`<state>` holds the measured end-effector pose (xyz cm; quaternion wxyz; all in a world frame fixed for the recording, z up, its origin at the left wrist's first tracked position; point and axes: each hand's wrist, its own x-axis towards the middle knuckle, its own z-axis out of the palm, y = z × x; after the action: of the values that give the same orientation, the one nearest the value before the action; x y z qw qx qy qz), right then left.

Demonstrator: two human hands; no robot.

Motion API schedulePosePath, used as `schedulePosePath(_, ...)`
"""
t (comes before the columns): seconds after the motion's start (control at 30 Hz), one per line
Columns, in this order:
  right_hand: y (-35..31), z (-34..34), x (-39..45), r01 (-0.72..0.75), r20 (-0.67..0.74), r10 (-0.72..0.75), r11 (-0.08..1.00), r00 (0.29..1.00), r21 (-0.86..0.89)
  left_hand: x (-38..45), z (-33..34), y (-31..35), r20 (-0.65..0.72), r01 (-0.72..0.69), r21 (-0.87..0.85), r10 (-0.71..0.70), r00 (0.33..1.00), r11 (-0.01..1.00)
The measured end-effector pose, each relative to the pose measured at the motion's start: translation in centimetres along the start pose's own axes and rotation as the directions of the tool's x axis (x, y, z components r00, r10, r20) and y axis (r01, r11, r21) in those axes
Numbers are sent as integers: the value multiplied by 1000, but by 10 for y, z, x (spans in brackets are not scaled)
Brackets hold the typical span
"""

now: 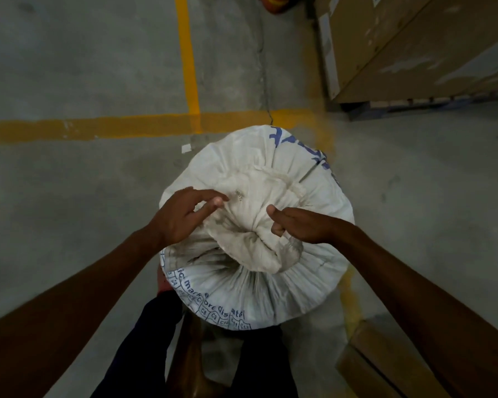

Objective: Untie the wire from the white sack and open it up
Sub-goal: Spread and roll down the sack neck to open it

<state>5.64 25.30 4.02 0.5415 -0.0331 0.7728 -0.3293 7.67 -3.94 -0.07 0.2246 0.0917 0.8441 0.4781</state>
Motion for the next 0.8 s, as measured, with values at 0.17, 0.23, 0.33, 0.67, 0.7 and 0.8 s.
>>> schedulePosePath(0.17,19,6,-11,9,71,-4,997,997,-74,-6,19,10,143,84,-80,-72,987,993)
schedulePosePath(0.23,30,9,-13,7,21,-3,984,1000,-179,-6,27,8,183,105,-91,-87,979,990)
schedulePosePath(0.33,47,14,-16,78,-2,-84,938,997,-337,-7,38,4,270,170,-88,-140,953,982)
schedulePosePath(0.67,93,32,-11,158,-26,-240,714,970,-682,-15,49,3,410,201,18,-191,892,979)
schedulePosePath(0.7,96,33,-9,171,-27,-270,681,962,-712,-14,50,2,402,177,52,-183,897,983)
schedulePosePath(0.8,99,36,-6,249,-19,-388,627,922,-738,-12,55,2,354,135,121,-170,920,983)
